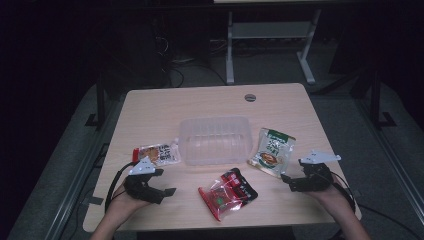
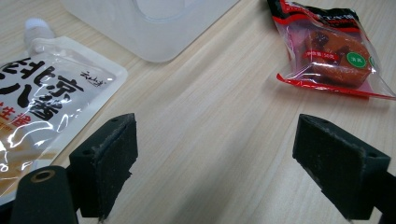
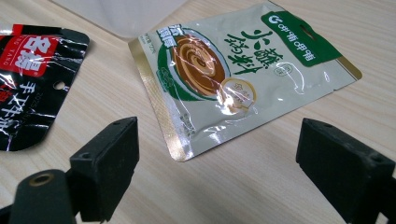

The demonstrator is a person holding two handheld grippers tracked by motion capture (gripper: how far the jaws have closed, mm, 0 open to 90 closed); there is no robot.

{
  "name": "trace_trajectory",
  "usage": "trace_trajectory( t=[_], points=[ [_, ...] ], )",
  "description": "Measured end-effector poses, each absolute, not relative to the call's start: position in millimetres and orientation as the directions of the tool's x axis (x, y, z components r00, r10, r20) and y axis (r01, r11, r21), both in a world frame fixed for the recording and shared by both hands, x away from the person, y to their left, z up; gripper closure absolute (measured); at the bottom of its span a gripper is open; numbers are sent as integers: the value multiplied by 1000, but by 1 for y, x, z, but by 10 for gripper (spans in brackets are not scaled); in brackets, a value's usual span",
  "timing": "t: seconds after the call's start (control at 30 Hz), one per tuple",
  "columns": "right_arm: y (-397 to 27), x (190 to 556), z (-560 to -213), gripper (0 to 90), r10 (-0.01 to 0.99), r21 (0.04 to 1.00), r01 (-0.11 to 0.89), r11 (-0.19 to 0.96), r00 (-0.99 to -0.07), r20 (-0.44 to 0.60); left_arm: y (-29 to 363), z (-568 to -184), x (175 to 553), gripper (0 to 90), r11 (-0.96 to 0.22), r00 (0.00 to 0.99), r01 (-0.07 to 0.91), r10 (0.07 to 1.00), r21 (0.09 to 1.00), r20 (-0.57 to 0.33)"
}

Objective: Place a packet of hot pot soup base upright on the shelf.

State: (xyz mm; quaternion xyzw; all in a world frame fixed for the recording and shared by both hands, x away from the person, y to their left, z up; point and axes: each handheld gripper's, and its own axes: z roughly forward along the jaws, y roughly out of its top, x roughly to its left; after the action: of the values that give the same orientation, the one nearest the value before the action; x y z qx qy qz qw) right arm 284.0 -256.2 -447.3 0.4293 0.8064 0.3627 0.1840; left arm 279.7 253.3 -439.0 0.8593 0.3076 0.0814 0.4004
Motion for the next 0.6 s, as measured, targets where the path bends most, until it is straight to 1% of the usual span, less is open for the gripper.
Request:
trace_trajectory(
  t=[0.1,0.17,0.2,0.27,0.3,0.33,0.37,0.43,0.47,0.5,0.57,0.6],
  points=[
    [-256,284,-447,127,825,742,561,368,-564,17,253,-438,280,154,-491,797,465,595,737,-107],
    [-256,284,-448,127,825,741,561,369,-565,16,251,-435,278,184,-476,794,472,595,742,-124],
    [-256,285,-448,127,825,741,562,368,-565,18,250,-434,278,198,-481,799,466,590,742,-119],
    [-255,285,-447,127,825,740,564,366,-564,22,247,-433,277,254,-482,800,466,588,742,-120],
    [-255,285,-448,128,824,741,561,368,-567,20,245,-432,276,254,-483,801,468,585,740,-125],
    [-255,285,-447,127,823,742,559,370,-568,18,241,-430,275,292,-482,804,467,581,741,-129],
    [-253,285,-447,128,824,741,561,370,-567,17,236,-428,272,385,-488,811,457,572,744,-123],
    [-252,286,-447,128,822,741,560,372,-569,18,233,-426,271,462,-490,816,452,565,746,-123],
    [-252,286,-447,128,822,741,560,372,-569,18,231,-425,270,462,-484,819,450,560,750,-130],
    [-251,286,-447,127,821,739,559,376,-571,14,225,-423,269,565,-483,824,447,549,753,-137],
    [-251,286,-447,127,819,740,557,378,-574,14,222,-422,268,644,-480,828,446,541,756,-145],
    [-251,286,-447,127,819,740,557,378,-574,14,219,-421,267,644,-478,831,448,535,756,-154]
  ],
)
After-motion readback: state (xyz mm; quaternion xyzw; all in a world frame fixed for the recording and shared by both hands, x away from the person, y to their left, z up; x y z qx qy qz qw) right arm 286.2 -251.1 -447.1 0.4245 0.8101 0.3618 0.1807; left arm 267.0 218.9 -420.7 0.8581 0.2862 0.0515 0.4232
